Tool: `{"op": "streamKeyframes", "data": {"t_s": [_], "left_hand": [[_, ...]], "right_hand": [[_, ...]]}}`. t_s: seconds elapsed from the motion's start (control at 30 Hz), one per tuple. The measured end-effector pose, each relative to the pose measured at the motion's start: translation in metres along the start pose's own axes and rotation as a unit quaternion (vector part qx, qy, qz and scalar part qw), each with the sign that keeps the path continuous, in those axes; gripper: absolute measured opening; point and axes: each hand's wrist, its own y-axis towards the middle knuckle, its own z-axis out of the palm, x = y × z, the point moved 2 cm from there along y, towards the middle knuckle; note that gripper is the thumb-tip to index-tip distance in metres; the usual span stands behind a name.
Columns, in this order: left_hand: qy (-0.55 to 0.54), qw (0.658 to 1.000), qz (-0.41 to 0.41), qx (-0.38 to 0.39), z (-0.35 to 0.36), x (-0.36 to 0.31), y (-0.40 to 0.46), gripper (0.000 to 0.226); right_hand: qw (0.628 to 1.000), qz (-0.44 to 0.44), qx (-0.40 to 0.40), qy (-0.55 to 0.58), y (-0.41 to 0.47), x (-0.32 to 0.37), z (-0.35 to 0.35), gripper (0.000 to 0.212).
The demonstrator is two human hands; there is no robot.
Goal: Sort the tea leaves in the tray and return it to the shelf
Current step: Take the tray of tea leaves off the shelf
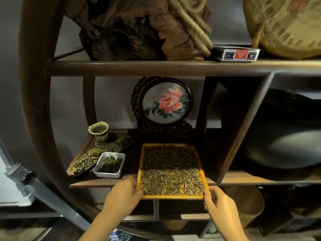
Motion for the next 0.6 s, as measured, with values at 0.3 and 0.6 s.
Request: {"op": "streamKeyframes", "data": {"t_s": [0.3, 0.6], "left_hand": [[-0.060, 0.998, -0.015, 0.010, 0.000, 0.000, -0.034, 0.019], [-0.080, 0.996, -0.029, 0.033, 0.005, 0.004, -0.036, 0.018]], "right_hand": [[0.994, 0.075, 0.036, 0.074, -0.026, -0.006, -0.015, 0.008], [0.920, 0.261, 0.158, 0.246, 0.026, -0.009, 0.010, 0.047]]}}
